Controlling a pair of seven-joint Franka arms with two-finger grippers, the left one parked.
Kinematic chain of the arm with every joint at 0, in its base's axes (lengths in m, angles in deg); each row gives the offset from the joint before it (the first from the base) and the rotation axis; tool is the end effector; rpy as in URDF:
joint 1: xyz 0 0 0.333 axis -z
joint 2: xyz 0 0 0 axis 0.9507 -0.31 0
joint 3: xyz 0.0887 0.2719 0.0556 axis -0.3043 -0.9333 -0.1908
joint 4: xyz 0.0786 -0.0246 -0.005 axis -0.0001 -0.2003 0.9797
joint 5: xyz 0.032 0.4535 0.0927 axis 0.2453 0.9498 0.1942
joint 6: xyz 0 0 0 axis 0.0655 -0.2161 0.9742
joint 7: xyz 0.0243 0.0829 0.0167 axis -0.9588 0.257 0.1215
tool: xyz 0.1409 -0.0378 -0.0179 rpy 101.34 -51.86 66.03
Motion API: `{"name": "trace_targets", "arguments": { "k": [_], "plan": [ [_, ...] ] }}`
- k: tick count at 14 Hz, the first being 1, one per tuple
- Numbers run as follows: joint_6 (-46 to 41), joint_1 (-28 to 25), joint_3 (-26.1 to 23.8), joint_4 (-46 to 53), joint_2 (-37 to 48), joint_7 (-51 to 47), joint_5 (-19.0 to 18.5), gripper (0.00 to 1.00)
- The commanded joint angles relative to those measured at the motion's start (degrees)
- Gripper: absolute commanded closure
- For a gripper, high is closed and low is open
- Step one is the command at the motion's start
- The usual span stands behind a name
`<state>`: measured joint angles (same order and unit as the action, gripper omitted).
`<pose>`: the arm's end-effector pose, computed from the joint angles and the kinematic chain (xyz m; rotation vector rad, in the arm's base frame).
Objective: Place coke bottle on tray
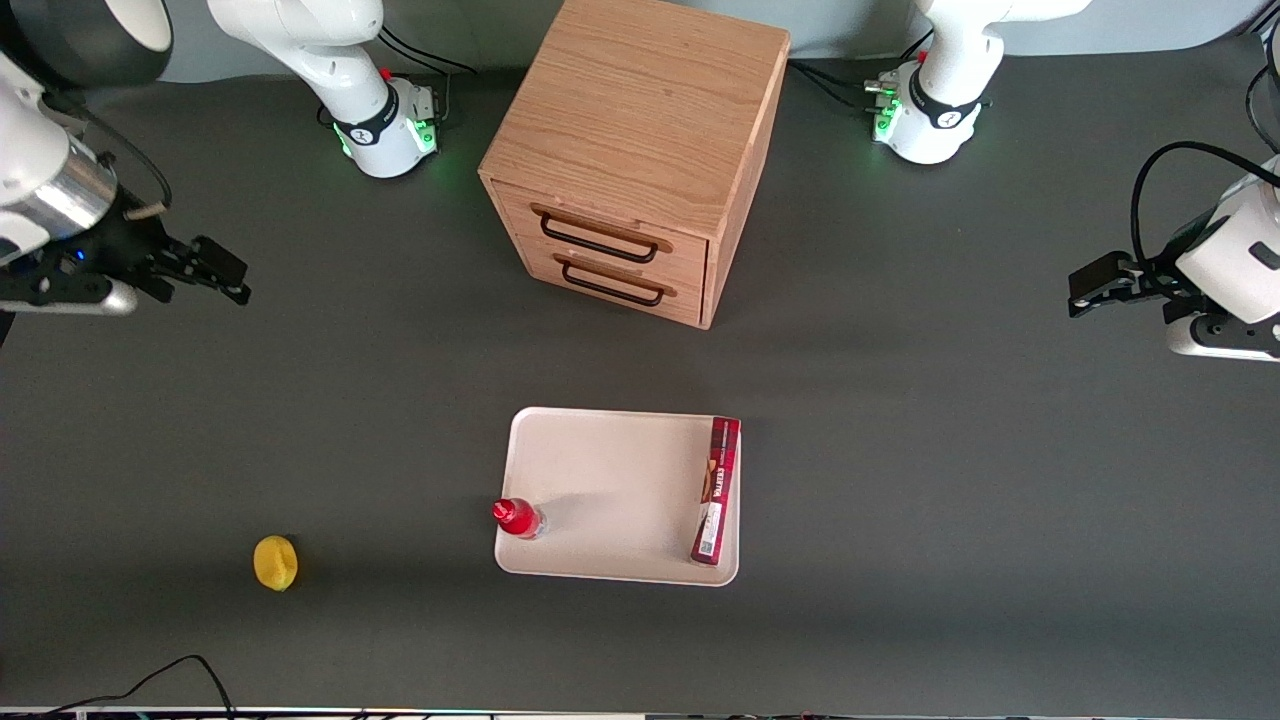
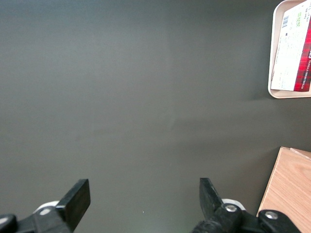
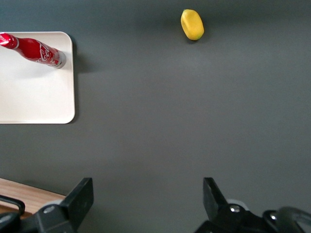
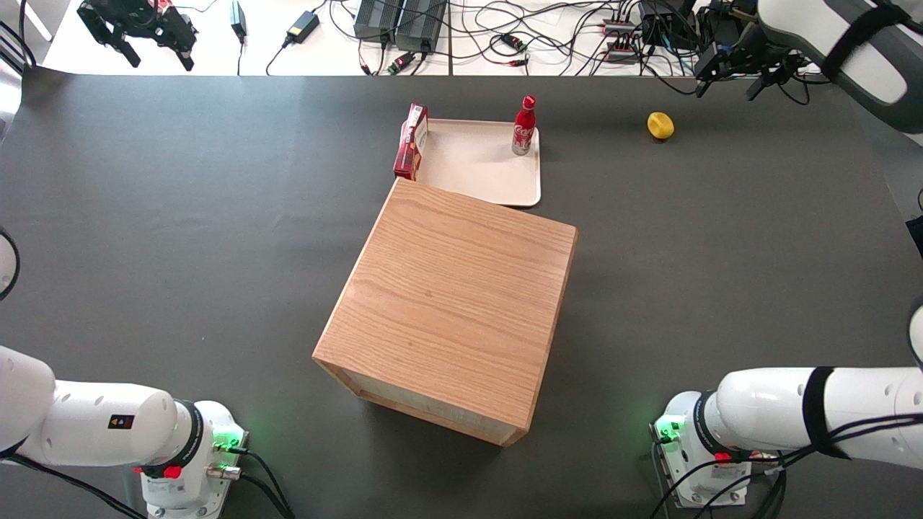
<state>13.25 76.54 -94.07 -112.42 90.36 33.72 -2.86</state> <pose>0.5838 0.0364 0.5149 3.1345 -0.1334 0.1034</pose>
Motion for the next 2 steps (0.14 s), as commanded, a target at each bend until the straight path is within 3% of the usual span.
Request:
{"name": "trace_targets", "arguments": {
  "k": [1,2],
  "plan": [
    [0.65,-0.64,0.77,-1.85,1.12,1.48,0.92,0.00],
    [0.65,-1.69,1.73,-1.85,1.12,1.48,0.92,0.00]
  ]
}}
